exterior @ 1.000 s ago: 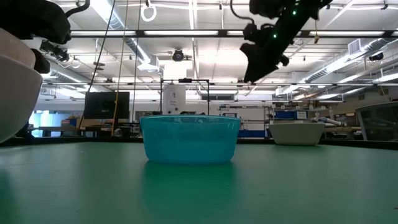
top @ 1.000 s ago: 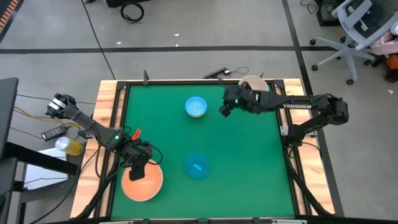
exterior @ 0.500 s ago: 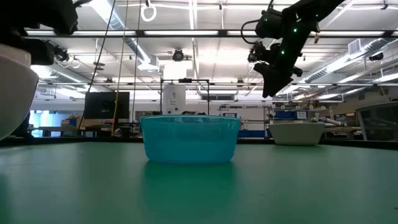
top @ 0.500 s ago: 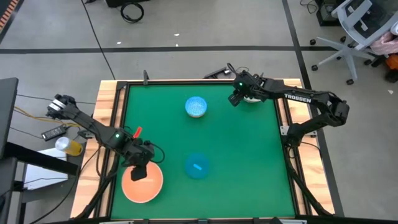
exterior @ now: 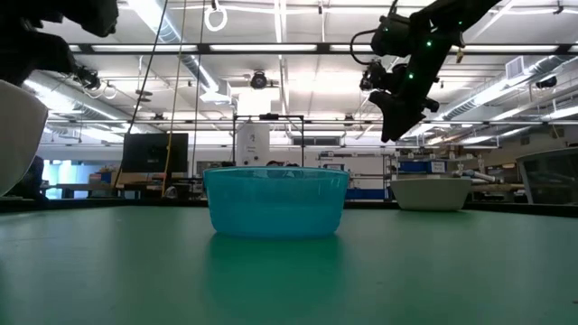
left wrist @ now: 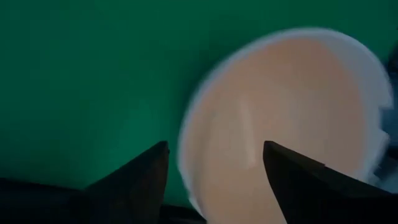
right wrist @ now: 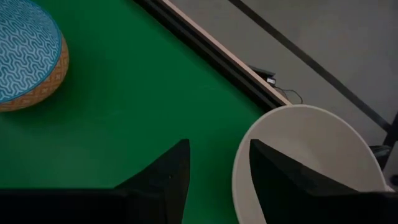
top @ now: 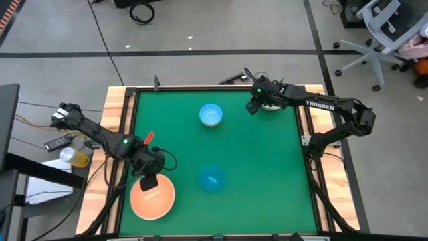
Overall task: Nest bowls inside each other
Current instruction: Stack the light orange bowl on top of the white bowl, then stack the gray bowl on top of the light orange bowl
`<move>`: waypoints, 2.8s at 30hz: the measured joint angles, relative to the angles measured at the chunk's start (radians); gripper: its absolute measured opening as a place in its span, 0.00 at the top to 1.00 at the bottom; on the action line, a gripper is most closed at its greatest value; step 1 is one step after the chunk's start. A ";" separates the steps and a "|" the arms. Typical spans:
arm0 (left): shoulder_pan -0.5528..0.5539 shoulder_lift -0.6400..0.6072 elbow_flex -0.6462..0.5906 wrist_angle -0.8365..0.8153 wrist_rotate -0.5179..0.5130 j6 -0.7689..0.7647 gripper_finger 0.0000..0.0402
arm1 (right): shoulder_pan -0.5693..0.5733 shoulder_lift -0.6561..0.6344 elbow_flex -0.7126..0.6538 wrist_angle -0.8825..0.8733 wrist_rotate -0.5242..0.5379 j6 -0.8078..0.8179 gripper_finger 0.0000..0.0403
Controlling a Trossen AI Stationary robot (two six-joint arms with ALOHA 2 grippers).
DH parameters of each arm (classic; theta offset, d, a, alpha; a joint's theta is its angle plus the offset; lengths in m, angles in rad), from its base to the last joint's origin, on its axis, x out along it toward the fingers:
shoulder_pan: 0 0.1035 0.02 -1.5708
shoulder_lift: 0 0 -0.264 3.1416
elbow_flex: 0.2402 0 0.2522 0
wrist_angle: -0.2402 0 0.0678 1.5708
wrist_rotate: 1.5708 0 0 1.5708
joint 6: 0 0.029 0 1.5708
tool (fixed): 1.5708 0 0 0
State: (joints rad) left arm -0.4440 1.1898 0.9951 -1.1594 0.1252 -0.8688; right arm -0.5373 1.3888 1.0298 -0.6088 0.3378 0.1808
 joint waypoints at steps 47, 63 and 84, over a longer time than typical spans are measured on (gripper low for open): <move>0.154 0.003 -0.096 0.466 -0.500 0.370 0.35 | -0.128 0.163 -0.170 -0.086 0.082 -0.003 0.71; 0.285 -0.001 -0.096 0.726 -0.499 0.944 0.35 | 0.454 -0.061 -0.095 -0.055 0.007 -0.073 0.97; 0.290 0.225 -0.017 1.146 -0.257 1.515 0.42 | 0.824 0.133 -0.082 0.317 -0.079 -0.439 0.96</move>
State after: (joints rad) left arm -0.1535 1.4147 0.9782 -0.0129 -0.1318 0.6461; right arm 0.2867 1.5219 0.9474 -0.2920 0.2592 -0.2585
